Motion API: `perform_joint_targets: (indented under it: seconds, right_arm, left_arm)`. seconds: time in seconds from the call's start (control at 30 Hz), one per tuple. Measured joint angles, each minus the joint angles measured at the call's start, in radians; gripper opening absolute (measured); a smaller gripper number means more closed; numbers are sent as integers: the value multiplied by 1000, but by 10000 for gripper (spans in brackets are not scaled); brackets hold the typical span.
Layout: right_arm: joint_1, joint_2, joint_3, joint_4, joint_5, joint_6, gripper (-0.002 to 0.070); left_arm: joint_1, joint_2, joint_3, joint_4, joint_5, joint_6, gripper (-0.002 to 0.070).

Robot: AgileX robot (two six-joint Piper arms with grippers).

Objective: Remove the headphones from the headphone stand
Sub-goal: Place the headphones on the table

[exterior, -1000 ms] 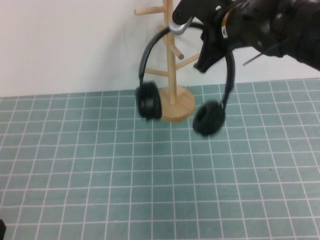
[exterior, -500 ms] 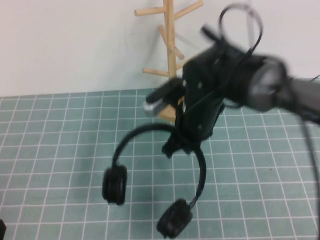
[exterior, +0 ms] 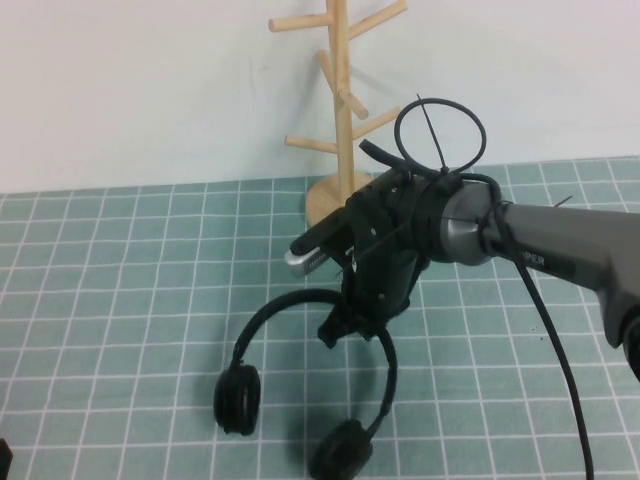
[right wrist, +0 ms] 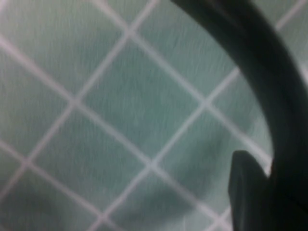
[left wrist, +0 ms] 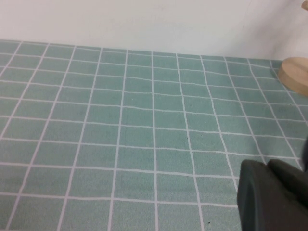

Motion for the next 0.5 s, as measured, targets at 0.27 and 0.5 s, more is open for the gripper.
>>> perform_joint_targets:
  seconds: [0.27, 0.5]
  right_arm:
    - [13, -79, 21, -88, 53, 181, 311]
    - [45, -417, 220, -96, 86, 222, 18]
  left_arm:
    - [0, 0, 0, 0, 0, 0, -3]
    - [0, 0, 0, 0, 0, 0, -3]
